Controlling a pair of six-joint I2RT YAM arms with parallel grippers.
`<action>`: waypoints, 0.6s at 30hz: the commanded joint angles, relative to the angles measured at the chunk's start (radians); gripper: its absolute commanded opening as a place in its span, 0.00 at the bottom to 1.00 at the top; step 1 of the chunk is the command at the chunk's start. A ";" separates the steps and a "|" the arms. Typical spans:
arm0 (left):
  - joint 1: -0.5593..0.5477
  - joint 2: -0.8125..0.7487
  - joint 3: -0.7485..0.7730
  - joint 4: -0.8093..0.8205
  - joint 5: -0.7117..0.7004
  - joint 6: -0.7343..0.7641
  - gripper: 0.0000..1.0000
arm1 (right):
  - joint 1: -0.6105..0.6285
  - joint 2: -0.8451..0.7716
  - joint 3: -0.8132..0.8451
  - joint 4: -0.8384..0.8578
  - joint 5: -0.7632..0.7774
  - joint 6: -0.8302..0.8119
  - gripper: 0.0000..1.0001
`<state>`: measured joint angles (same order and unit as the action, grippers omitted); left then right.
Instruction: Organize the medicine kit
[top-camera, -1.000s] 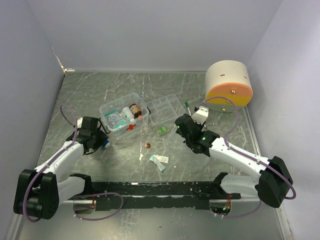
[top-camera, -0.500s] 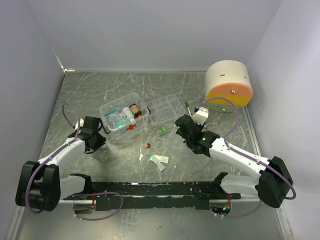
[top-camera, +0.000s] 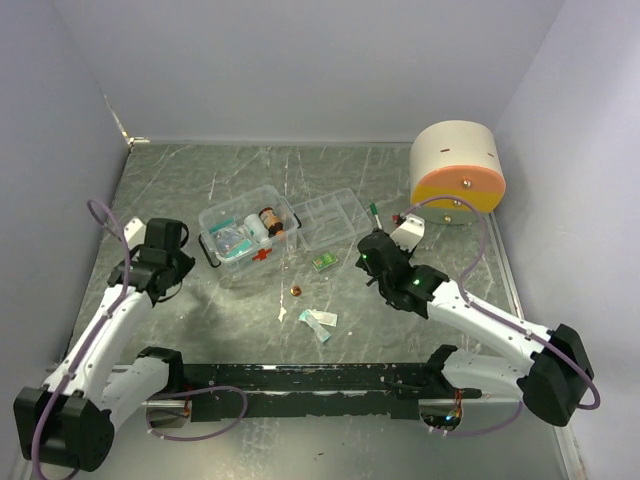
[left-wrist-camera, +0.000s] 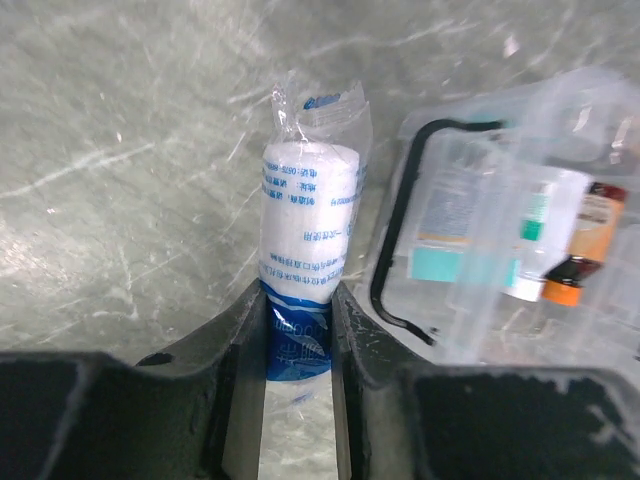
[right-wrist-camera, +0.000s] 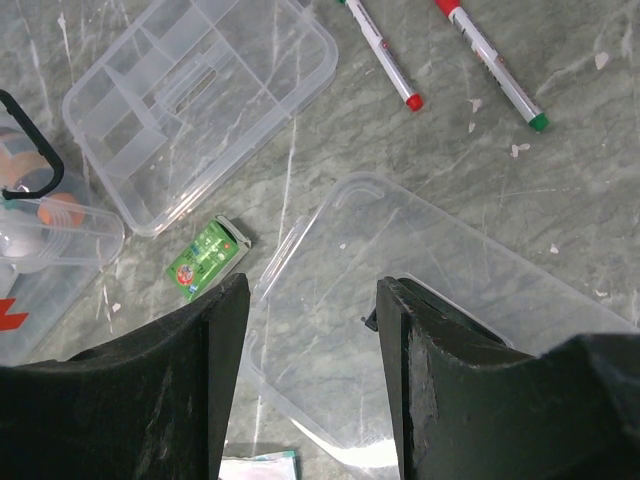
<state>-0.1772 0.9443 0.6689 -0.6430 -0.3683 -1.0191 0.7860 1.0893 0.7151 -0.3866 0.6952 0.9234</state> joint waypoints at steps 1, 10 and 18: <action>0.009 -0.064 0.137 -0.154 -0.068 0.082 0.31 | -0.008 -0.030 0.013 -0.020 0.021 -0.011 0.54; 0.008 -0.150 0.280 -0.063 0.172 0.415 0.31 | -0.012 -0.026 0.057 -0.040 0.006 -0.037 0.54; 0.009 -0.065 0.356 0.090 0.650 0.733 0.32 | -0.017 -0.001 0.042 0.004 -0.073 0.006 0.54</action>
<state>-0.1761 0.8375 0.9844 -0.6685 -0.0471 -0.5056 0.7780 1.0760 0.7536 -0.4091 0.6563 0.9043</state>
